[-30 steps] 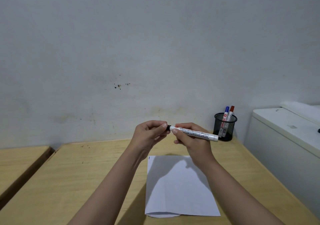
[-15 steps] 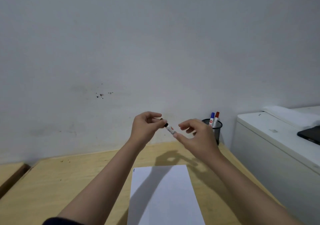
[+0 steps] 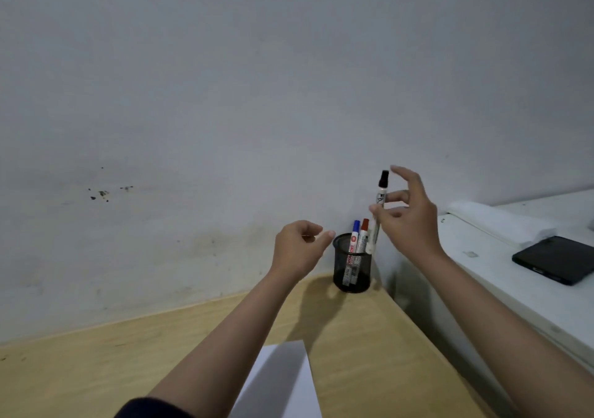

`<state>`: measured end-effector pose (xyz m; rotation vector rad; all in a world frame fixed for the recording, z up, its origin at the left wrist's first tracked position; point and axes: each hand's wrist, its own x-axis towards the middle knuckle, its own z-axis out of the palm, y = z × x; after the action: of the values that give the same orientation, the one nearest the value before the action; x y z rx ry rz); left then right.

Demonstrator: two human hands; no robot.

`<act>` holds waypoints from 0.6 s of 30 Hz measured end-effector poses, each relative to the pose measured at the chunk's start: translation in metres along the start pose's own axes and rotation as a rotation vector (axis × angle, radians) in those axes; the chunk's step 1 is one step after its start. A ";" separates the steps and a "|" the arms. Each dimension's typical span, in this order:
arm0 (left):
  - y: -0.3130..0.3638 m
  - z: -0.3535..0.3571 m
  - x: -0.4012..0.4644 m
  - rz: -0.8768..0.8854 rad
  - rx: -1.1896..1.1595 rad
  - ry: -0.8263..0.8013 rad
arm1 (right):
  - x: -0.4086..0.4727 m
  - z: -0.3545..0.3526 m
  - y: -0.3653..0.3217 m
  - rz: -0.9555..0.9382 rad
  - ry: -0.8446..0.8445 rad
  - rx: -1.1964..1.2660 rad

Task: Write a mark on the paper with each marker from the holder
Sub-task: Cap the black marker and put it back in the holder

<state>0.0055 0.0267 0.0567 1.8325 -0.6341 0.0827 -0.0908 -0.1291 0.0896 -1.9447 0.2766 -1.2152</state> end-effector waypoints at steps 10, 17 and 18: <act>-0.023 0.067 0.021 0.067 0.277 -0.039 | 0.033 0.026 0.062 0.080 -0.032 -0.173; -0.038 0.082 0.031 0.024 0.253 0.061 | 0.032 0.038 0.098 0.187 -0.215 -0.384; -0.039 0.083 0.032 0.016 0.241 0.067 | 0.033 0.039 0.101 0.187 -0.251 -0.417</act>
<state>0.0302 -0.0518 0.0047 2.0471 -0.6121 0.2390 -0.0193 -0.1930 0.0290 -2.3404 0.6032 -0.8264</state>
